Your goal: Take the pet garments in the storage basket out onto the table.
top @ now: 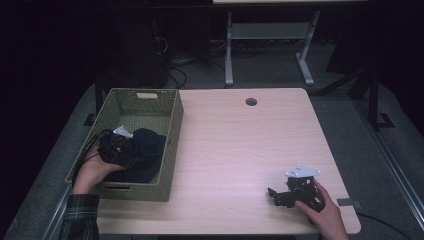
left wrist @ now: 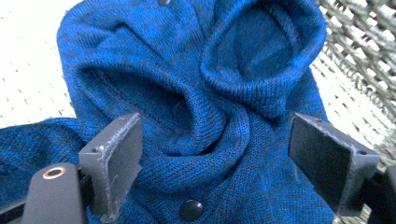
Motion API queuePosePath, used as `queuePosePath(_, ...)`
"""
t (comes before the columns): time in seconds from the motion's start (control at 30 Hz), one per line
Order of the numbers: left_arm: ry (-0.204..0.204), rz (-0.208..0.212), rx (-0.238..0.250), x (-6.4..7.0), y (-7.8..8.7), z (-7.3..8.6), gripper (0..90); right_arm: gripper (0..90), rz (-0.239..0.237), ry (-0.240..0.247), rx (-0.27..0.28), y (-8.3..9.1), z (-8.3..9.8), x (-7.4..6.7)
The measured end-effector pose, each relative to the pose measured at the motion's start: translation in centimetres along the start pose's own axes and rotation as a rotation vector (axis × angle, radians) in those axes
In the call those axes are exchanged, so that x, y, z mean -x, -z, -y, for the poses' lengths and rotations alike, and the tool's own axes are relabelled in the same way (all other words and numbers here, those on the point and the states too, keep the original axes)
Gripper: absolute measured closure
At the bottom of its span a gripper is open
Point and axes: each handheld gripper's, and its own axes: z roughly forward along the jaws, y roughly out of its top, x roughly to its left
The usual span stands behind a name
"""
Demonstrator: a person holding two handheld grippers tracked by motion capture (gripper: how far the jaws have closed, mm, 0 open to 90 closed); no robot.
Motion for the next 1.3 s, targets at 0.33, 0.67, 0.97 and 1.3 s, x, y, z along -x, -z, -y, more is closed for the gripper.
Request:
queuePosePath(0.33, -0.074, -0.037, -0.122, 0.4, -2.1, 0.2, 17.4, 0.0, 0.000, -0.001, 0.000, 0.0, 0.0, 0.0)
queuePosePath(0.67, -0.052, -0.049, -0.122, 0.2, -1.8, 0.1, 54.8, 0.0, 0.000, -0.001, -0.001, 0.0, 0.0, 0.0)
queuePosePath(0.97, 0.043, 0.029, -0.028, -0.9, -0.2, -0.1, 62.6, 0.0, 0.000, 0.000, 0.000, 0.0, 0.0, 0.0)
queuePosePath(1.3, 0.113, 0.032, 0.145, -1.6, 2.7, -0.1, 63.4, 0.0, 0.000, 0.000, 0.000, 0.0, 0.0, 0.0)
